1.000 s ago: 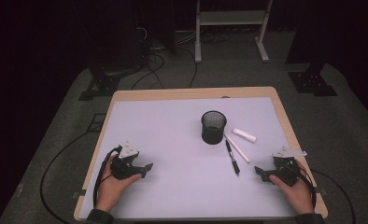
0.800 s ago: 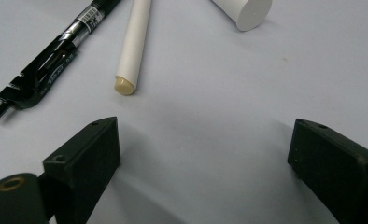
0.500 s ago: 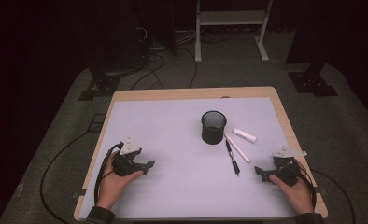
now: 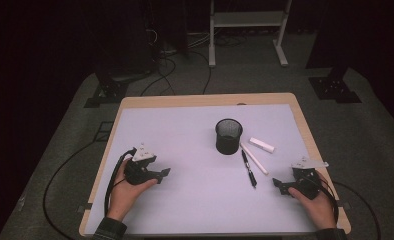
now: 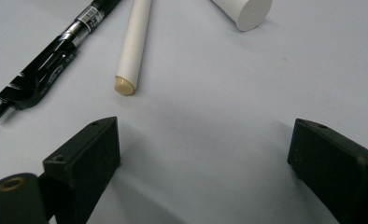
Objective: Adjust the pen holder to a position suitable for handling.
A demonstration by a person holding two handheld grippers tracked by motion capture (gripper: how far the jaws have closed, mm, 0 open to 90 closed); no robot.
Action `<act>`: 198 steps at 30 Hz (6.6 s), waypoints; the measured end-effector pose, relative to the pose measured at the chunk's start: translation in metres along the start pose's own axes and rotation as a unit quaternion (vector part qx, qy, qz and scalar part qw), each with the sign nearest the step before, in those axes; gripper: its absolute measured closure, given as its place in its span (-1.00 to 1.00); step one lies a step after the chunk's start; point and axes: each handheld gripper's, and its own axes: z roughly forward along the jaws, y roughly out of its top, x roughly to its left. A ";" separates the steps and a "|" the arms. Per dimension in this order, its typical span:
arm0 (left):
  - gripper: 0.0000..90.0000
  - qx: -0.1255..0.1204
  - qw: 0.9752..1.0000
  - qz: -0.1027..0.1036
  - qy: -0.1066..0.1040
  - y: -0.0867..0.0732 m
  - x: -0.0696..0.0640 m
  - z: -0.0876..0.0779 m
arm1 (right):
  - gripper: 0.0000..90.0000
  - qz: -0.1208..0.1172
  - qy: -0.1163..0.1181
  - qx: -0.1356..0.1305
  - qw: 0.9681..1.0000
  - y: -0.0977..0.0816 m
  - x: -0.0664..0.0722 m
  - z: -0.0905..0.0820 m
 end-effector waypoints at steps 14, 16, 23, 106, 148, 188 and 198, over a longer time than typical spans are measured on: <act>-0.39 -0.005 1.000 -0.001 0.000 0.015 -0.004 0.007 | -0.81 0.000 0.000 -0.001 1.000 0.000 0.000 0.000; -0.39 -0.004 1.000 -0.001 -0.001 0.017 -0.005 0.008 | -0.81 0.000 0.000 -0.001 1.000 0.000 0.000 0.000; -0.34 -0.007 1.000 0.001 -0.003 0.027 -0.005 0.010 | -0.81 0.000 0.000 -0.001 1.000 0.000 0.000 0.000; -0.13 -0.011 0.997 0.029 -0.069 0.149 -0.021 0.078 | -0.81 0.001 0.001 0.000 1.000 0.000 0.000 0.000; 0.14 0.030 0.998 0.009 -0.060 0.182 -0.025 0.156 | -0.81 0.001 0.001 0.000 1.000 0.000 0.000 0.000; 0.83 0.068 0.995 0.023 -0.065 0.192 -0.031 0.160 | -0.81 0.002 0.002 0.000 1.000 0.000 0.000 0.000; 0.83 0.066 0.995 0.028 -0.072 0.194 -0.028 0.137 | -0.81 0.001 0.002 0.000 1.000 0.000 0.000 0.000</act>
